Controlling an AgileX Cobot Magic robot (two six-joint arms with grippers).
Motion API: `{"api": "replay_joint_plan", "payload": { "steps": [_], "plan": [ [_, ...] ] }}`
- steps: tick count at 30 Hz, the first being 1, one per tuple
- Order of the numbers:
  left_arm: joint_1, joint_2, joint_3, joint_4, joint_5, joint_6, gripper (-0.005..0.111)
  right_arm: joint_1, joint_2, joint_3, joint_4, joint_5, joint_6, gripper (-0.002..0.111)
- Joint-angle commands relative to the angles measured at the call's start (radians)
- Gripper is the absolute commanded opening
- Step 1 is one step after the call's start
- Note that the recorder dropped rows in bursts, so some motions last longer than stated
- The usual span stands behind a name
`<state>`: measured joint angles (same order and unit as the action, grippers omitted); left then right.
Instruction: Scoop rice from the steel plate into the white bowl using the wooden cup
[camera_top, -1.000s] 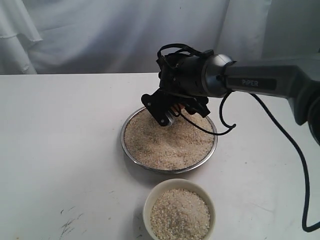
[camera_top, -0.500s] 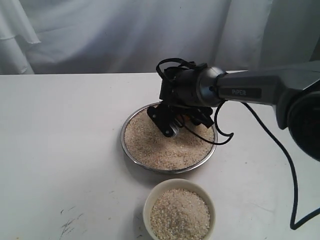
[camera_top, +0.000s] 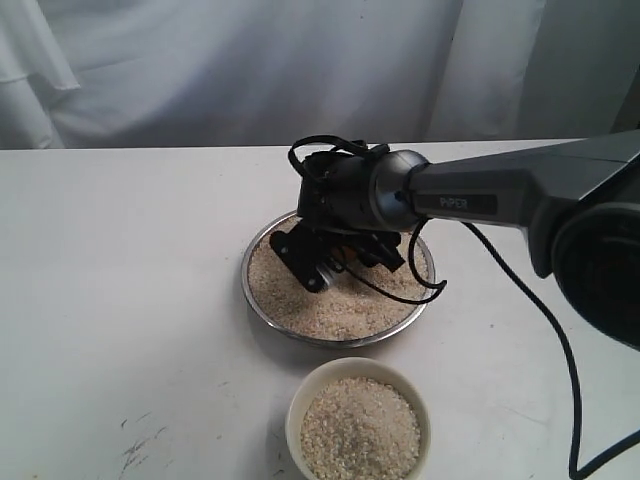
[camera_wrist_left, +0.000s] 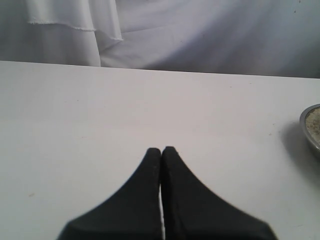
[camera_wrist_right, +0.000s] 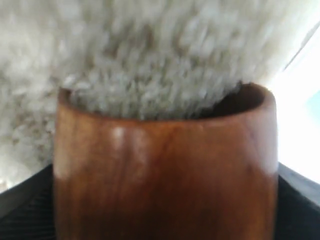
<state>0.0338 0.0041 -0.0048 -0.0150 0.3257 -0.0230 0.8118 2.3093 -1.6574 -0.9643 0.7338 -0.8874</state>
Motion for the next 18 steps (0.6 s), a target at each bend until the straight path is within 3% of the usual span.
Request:
{"api": "replay_joint_plan", "payload": {
  "steps": [1,18],
  "plan": [
    [-0.003,-0.004,0.005,0.001,-0.007,-0.001,0.0,0.024,-0.004,-0.003,0.022,-0.024,0.002,0.0],
    [-0.003,-0.004,0.005,0.001,-0.007,-0.001,0.0,0.022,-0.004,-0.003,0.267,-0.055,0.002,0.0]
  ]
}}
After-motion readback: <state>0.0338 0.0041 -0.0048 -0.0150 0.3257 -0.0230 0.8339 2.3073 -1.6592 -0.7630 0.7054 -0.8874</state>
